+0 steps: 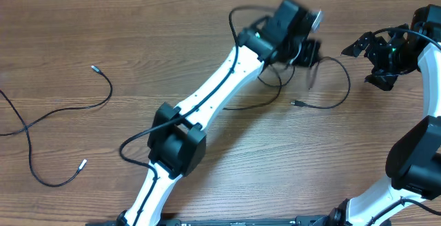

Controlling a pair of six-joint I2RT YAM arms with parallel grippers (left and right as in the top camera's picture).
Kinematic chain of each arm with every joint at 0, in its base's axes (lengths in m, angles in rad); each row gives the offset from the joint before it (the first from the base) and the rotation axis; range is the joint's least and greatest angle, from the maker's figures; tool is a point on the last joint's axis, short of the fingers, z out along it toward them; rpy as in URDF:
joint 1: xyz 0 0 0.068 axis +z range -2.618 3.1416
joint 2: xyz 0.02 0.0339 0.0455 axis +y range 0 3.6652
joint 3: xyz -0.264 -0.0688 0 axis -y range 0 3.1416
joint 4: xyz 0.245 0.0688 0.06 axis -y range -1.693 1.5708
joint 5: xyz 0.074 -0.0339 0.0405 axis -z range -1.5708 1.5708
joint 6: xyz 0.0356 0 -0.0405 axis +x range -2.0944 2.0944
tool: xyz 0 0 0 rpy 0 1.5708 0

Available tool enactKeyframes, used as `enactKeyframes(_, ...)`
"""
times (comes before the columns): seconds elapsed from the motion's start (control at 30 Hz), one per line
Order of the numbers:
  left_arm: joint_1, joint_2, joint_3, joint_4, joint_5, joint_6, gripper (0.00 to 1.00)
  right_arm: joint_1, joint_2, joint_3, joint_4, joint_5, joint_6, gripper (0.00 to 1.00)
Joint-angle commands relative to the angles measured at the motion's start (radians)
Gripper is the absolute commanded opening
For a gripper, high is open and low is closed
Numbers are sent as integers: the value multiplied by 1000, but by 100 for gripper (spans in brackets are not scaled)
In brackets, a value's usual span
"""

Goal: Untangle cables

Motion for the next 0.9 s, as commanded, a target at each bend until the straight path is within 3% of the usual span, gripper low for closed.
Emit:
enactKeyframes(0.0, 3, -115, 187, 13, 158, -72, 4, 4, -33, 26, 0, 14, -10, 100)
enactKeyframes(0.37, 134, -115, 516, 31, 158, -187, 4, 4, -33, 26, -15, 40, -10, 100)
enactKeyframes(0.57, 315, -115, 653, 27, 139, -217, 4, 1, -33, 26, -22, 60, 13, 100)
enactKeyframes(0.7, 436, -115, 689, 23, 51, -222, 4, 2, -33, 26, -27, 61, 14, 100)
enactKeyframes(0.87, 690, -115, 696, 100, -5, -339, 4, 2, -33, 26, -60, 126, 14, 100)
